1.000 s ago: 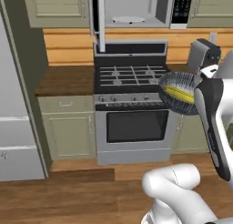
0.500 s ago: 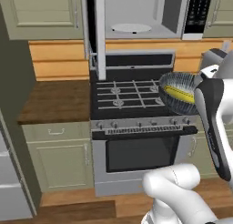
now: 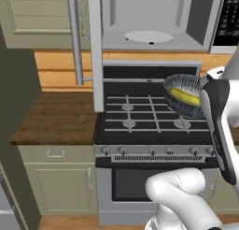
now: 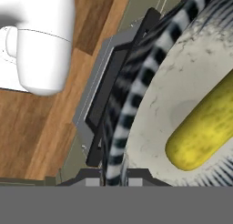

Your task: Pick the cucumber from the sink and place it in the bowl. Then pick the bowl and place it in the microwave. Then close the microwave door and press the start button.

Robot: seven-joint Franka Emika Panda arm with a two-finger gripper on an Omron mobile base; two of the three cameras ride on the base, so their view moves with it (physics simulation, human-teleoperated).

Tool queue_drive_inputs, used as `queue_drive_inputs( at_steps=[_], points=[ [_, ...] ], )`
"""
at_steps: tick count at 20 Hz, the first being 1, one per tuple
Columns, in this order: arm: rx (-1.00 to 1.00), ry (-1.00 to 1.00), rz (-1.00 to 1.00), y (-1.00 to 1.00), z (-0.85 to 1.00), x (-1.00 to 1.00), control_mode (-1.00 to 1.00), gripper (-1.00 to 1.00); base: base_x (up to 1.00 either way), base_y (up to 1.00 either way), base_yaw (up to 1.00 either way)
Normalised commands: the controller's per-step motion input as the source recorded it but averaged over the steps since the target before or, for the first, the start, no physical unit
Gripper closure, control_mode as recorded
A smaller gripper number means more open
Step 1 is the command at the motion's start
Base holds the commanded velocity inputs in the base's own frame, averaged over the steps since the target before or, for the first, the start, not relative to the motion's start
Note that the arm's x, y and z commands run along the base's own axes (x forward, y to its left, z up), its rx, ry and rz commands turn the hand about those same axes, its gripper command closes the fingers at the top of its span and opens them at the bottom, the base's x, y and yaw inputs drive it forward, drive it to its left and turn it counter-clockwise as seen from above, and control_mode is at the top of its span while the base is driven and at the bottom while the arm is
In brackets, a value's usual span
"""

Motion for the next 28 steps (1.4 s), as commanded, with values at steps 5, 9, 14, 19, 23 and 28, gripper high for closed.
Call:
queue_drive_inputs(
  at_steps=[5,9,14,19,23,28],
  points=[
    [0.00,0.00,0.00,0.00,0.00,0.00,1.00,1.00,0.13,-0.50,0.30],
    [0.00,0.00,0.00,0.00,0.00,0.00,1.00,1.00,0.06,-0.32,0.30],
    [0.00,0.00,0.00,0.00,0.00,0.00,1.00,1.00,0.16,-0.24,0.29],
    [0.00,0.00,0.00,0.00,0.00,0.00,1.00,1.00,0.28,-0.28,0.29],
    [0.00,0.00,0.00,0.00,0.00,0.00,1.00,1.00,0.42,-0.26,0.26],
    [0.00,0.00,0.00,0.00,0.00,0.00,1.00,1.00,0.56,-0.15,0.20]
  ],
)
